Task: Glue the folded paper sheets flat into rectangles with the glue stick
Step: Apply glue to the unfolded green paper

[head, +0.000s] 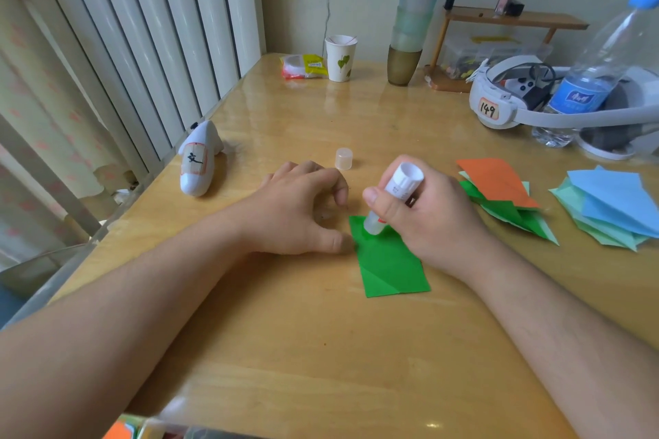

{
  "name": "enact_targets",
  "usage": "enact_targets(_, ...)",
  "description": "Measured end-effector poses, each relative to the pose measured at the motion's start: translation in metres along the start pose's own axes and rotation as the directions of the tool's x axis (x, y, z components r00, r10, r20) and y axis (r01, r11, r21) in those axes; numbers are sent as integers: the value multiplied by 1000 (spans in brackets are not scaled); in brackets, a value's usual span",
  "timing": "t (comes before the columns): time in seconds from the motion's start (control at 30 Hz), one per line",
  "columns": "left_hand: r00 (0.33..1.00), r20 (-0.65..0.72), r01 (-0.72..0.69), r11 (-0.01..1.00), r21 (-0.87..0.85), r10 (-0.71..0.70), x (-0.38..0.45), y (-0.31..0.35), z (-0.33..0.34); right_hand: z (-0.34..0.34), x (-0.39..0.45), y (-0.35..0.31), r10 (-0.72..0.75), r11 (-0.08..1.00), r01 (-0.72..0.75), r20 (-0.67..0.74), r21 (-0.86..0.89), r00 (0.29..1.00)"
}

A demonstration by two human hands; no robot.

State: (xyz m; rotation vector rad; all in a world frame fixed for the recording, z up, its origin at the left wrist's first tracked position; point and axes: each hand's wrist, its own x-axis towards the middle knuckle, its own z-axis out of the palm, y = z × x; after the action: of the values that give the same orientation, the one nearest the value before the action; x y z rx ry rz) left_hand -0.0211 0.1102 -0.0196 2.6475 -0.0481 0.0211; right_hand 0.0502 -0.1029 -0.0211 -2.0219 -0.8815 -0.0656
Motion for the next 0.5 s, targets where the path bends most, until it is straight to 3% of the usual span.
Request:
enact_targets(0.07,999,-49,6,984,-179,-15,2,-2,-3,2,-1,0,-2,1000,2,36,-10,999)
enact_targets(0.13,995,-88,17,968,-251,-40,3,-3,-4,3,0,-1,-3,1000,4,63,-21,998)
enact_targets(0.37,992,-109,67,997,-32,-70,7,0,8,5,-1,-5,23,995,-8,148,-102,989)
enact_targets(0.5,991,-116,67,997,-25,-70,7,-1,10,-2,0,-6,56,987,-32,151,-160,987)
